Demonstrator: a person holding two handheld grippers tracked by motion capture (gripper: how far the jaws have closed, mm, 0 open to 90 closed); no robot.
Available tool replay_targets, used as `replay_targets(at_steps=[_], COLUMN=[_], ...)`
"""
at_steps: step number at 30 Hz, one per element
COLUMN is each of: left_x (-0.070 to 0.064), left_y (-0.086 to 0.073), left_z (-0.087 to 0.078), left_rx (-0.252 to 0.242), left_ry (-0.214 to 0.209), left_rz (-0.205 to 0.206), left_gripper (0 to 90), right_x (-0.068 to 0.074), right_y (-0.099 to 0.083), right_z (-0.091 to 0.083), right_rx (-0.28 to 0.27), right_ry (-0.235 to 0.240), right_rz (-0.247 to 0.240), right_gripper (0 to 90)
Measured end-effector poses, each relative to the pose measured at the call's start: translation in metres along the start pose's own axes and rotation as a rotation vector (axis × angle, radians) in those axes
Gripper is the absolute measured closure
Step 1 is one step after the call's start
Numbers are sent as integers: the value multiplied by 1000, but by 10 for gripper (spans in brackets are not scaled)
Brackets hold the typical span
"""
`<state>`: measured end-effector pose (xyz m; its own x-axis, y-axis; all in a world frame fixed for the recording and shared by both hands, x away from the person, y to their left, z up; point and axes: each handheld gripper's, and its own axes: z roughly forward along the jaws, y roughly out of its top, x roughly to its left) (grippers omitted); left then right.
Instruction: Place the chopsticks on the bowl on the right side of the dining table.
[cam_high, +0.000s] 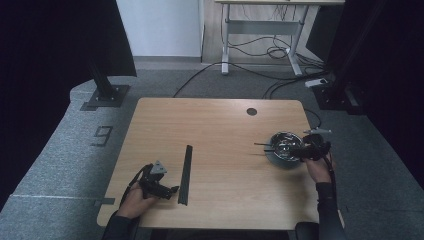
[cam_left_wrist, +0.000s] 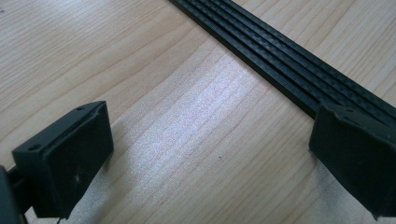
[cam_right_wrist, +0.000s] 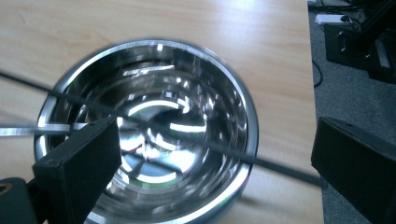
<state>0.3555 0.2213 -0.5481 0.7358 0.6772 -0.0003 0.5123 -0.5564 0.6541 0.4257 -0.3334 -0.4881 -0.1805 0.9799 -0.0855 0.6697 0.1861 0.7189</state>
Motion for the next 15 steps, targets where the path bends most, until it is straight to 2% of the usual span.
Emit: replay_targets(at_steps=[7,9,11,15], left_x=[0,0,0,0], left_y=[0,0,0,0], left_z=[0,0,0,0], left_rx=[0,0,0,0], left_ry=[0,0,0,0], left_rz=[0,0,0,-1], left_gripper=[0,0,0,0], right_x=[0,0,2,3], right_y=[-15,-15,-17,-19], right_z=[1,2,6,8], right_rx=[-6,-8,19,10], right_ry=[4,4,5,4], right_rz=[2,4,0,0], right_gripper=[7,7,0,0])
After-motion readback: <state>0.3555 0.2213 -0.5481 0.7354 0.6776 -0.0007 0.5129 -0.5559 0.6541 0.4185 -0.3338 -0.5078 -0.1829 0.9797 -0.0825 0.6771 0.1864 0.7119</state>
